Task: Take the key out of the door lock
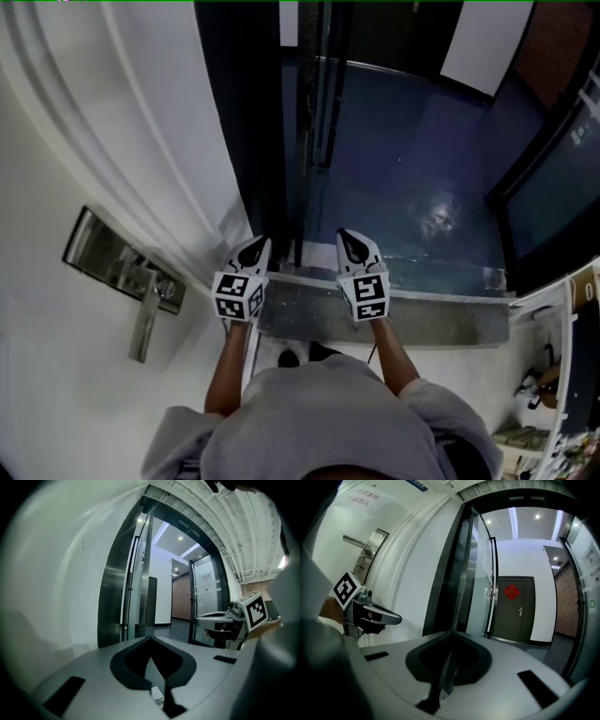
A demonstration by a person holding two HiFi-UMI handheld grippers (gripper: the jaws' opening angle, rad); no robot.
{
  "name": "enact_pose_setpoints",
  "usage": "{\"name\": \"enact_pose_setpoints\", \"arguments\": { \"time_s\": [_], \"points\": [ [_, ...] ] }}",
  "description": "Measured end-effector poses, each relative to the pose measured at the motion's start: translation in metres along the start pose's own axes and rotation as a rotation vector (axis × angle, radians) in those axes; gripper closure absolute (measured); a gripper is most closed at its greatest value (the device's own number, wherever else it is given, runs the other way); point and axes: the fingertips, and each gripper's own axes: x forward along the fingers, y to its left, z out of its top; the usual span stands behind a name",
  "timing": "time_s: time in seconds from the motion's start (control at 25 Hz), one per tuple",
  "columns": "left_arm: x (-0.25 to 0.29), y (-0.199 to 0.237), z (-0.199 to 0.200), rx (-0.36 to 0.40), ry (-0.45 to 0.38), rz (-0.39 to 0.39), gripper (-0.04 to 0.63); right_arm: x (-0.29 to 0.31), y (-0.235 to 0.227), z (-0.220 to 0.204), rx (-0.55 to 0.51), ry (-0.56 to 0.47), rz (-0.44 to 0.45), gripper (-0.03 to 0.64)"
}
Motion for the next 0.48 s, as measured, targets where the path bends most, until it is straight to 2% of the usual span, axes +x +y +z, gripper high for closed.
{"name": "enact_pose_setpoints", "arguments": {
  "time_s": [0.2,0.48],
  "points": [
    [0.010,0.010,0.005,-0.004,-0.005,0.072,0.578,0.022,-0.010,0.000,-0.014,-0.018,0.064,0.594],
    [0.011,0.020,0.009,-0.030,-0.003,0.226,0.578,0.060,-0.007,0.007,-0.031,-0.049,0.240,0.594]
  ]
}}
